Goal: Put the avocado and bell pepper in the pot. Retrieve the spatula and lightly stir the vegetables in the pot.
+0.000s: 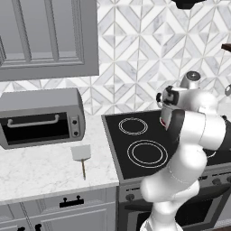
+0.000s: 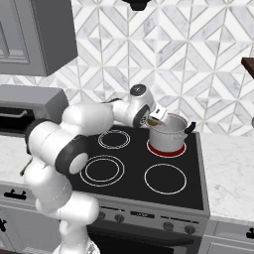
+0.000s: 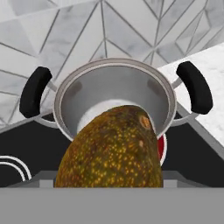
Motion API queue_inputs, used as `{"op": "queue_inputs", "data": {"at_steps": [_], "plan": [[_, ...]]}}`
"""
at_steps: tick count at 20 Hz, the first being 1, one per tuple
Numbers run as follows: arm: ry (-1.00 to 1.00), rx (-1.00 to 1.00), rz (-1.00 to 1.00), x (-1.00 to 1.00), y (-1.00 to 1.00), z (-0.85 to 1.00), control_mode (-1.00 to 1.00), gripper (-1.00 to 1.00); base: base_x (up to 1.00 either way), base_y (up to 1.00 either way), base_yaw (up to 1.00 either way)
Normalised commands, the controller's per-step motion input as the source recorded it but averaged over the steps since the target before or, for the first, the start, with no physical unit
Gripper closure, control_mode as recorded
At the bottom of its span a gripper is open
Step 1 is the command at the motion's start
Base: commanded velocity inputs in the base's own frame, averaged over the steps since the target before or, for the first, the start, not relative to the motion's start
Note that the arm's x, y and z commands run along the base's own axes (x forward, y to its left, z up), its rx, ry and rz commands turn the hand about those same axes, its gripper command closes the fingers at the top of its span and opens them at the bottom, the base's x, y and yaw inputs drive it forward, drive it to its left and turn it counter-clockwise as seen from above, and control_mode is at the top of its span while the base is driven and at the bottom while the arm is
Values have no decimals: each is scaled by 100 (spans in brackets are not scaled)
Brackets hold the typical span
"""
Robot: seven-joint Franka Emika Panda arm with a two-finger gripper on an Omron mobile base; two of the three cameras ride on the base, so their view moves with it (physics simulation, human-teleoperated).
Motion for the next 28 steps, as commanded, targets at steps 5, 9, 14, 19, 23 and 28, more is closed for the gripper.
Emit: {"op": "queue_inputs", "data": {"at_steps": [5,9,14,19,23,28], "plan": [[0,0,0,58,-36,-42,-100,100,0,0,0],[0,0,0,37,-19,-48,-100,100,0,0,0],[0,0,0,33,-15,-29,-100,100,0,0,0],[0,0,0,29,-10,-17,-100,100,0,0,0],[1,0,0,22,-1,-18,-100,100,0,0,0],[2,0,0,11,-1,-11,-100,-100,0,0,0]]}}
